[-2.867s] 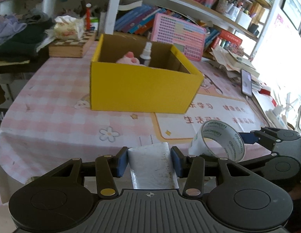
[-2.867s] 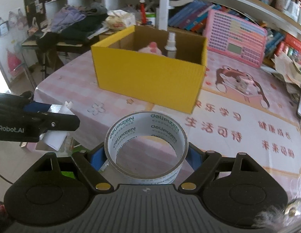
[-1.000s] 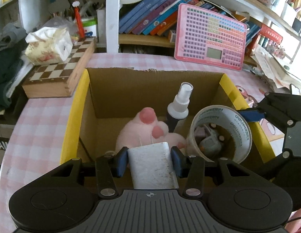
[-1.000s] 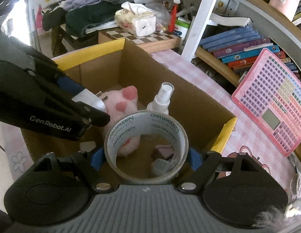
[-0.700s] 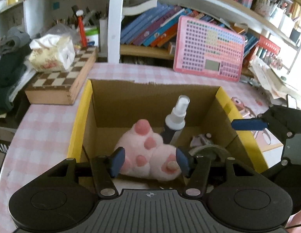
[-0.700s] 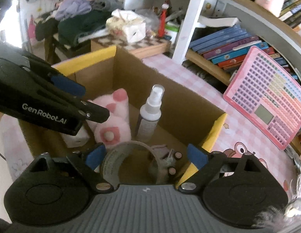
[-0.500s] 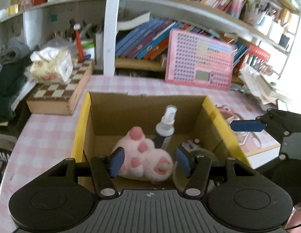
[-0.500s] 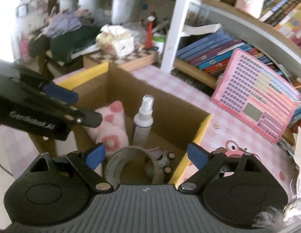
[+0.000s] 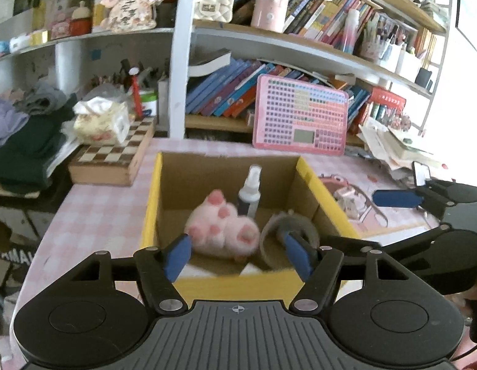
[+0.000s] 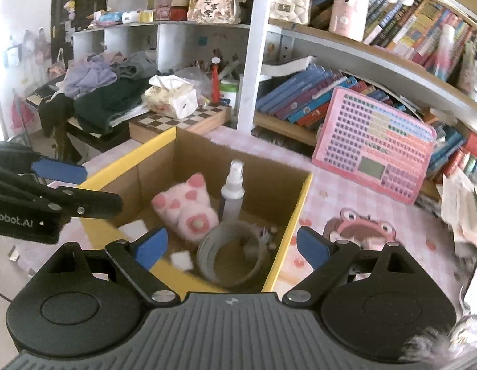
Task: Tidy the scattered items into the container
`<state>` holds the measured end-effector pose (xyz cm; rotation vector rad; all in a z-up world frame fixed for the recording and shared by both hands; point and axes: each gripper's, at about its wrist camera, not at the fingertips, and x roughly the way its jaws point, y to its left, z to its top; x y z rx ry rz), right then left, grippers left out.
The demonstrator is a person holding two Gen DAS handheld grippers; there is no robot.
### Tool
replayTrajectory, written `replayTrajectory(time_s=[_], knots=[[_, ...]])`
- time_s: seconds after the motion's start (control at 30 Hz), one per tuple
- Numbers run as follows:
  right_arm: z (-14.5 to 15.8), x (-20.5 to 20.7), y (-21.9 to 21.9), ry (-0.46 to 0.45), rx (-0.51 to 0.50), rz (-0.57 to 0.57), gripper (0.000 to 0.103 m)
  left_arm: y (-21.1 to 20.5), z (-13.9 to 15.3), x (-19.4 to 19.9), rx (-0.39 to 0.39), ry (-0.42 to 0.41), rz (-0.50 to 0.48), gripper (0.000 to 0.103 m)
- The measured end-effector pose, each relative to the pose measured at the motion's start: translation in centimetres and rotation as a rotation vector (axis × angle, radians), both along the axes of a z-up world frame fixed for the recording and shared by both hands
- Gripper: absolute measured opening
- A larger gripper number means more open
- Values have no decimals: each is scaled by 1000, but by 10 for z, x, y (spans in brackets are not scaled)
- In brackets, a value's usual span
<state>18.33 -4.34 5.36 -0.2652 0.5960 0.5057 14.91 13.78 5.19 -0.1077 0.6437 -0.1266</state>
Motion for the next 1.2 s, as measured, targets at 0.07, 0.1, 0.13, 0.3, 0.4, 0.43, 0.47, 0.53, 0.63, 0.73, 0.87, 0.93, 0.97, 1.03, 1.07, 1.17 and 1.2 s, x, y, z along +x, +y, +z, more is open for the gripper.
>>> replayTrajectory(time_s=[0.07, 0.1, 0.13, 0.3, 0.4, 0.43, 0.47, 0.53, 0.63, 0.73, 0.87, 0.93, 0.97, 1.03, 1.07, 1.17, 1.2], knots=[[-3, -13, -3, 8, 6, -15, 91, 3, -2, -13, -4, 10, 7, 70], [-4, -19, -4, 13, 9, -22, 91, 4, -4, -19, -2, 14, 11, 71], [-6, -26, -5, 19, 12, -30, 91, 4, -5, -24, 0, 19, 14, 71], [-19, -58, -12, 47, 26, -79, 91, 4, -15, -52, 22, 41, 31, 78], [-30, -76, -16, 64, 13, -112, 91, 3, -23, -66, 37, 61, 53, 82], [-33, -82, -17, 69, 8, -123, 91, 3, -25, -70, 38, 67, 62, 83], [-36, -88, -19, 74, 5, -135, 91, 4, -28, -74, 35, 74, 70, 84], [-42, -99, -22, 88, 8, -162, 90, 6, -33, -83, 20, 91, 83, 84], [-48, -112, -26, 112, 18, -201, 89, 8, -40, -94, 9, 116, 101, 84], [-50, -124, -27, 113, 12, -210, 89, 4, -46, -102, 10, 145, 105, 85], [-51, -136, -29, 122, 15, -204, 88, -6, -51, -111, 25, 170, 76, 85], [-53, -142, -30, 134, 7, -206, 86, -11, -51, -115, 29, 167, 60, 86], [-54, -143, -31, 141, 1, -207, 84, -13, -52, -118, 28, 167, 54, 87], [-57, -148, -33, 153, -9, -215, 83, -16, -55, -121, 19, 178, 46, 89], [-57, -149, -34, 157, -12, -220, 83, -17, -57, -121, 14, 187, 42, 89], [-58, -153, -40, 167, -16, -243, 83, -22, -61, -122, 7, 208, 26, 89], [-59, -154, -43, 171, -18, -253, 82, -24, -61, -121, 6, 210, 19, 89]])
